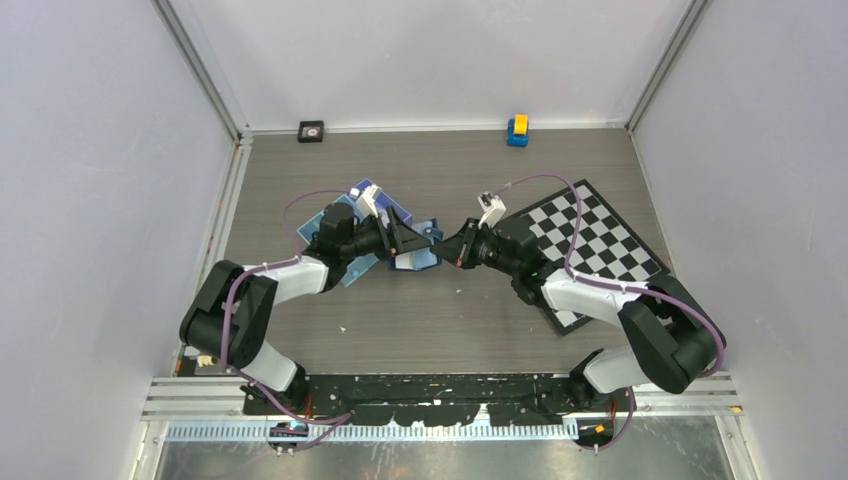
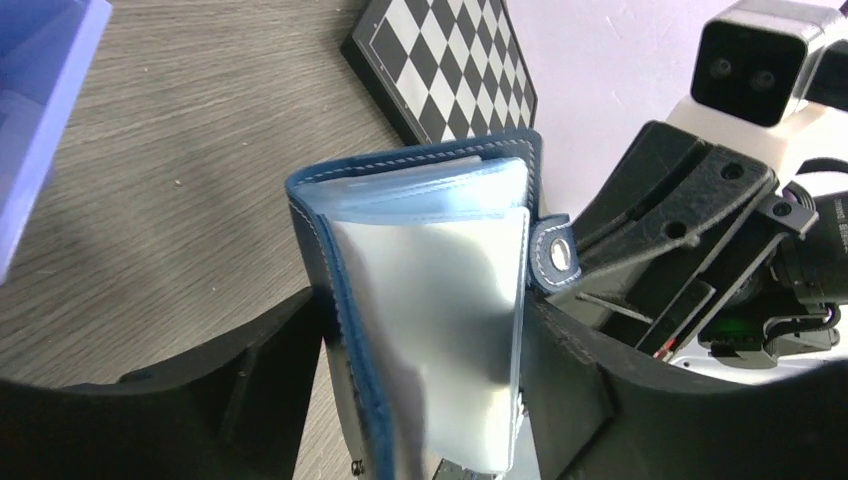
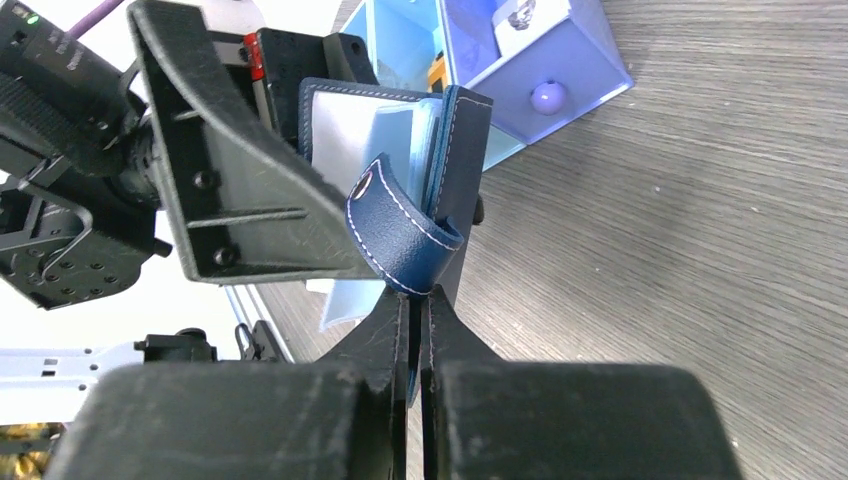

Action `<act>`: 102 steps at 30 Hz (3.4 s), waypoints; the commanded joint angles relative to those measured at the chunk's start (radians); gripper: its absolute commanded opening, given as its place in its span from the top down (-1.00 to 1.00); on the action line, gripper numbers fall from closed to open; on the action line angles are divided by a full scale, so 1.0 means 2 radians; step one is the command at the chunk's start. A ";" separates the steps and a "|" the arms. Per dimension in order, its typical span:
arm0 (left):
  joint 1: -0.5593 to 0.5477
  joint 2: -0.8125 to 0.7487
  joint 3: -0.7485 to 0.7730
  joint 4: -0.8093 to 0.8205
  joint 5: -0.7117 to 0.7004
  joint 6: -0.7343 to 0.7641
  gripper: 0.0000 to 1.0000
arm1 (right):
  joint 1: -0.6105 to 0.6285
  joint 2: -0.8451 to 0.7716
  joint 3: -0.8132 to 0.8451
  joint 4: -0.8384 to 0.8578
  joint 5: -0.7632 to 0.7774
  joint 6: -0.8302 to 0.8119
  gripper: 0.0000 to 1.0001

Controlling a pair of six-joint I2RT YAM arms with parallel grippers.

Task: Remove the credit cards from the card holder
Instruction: Remove the credit card from the card holder.

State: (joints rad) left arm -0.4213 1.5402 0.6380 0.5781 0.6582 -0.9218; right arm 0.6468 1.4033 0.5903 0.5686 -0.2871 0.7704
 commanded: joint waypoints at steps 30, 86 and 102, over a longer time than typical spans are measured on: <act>0.027 0.008 -0.004 0.063 0.015 -0.031 0.46 | 0.019 -0.014 0.021 0.034 -0.023 -0.007 0.51; 0.017 0.021 0.001 0.093 0.046 -0.042 -0.67 | 0.019 0.002 0.006 0.126 -0.087 0.025 0.99; 0.015 0.026 0.015 0.047 0.040 -0.023 0.14 | 0.019 0.005 0.005 0.139 -0.090 0.039 0.40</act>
State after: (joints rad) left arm -0.3748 1.5970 0.6365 0.6739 0.7338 -0.9848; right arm 0.6590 1.4376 0.5556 0.6910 -0.3912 0.8291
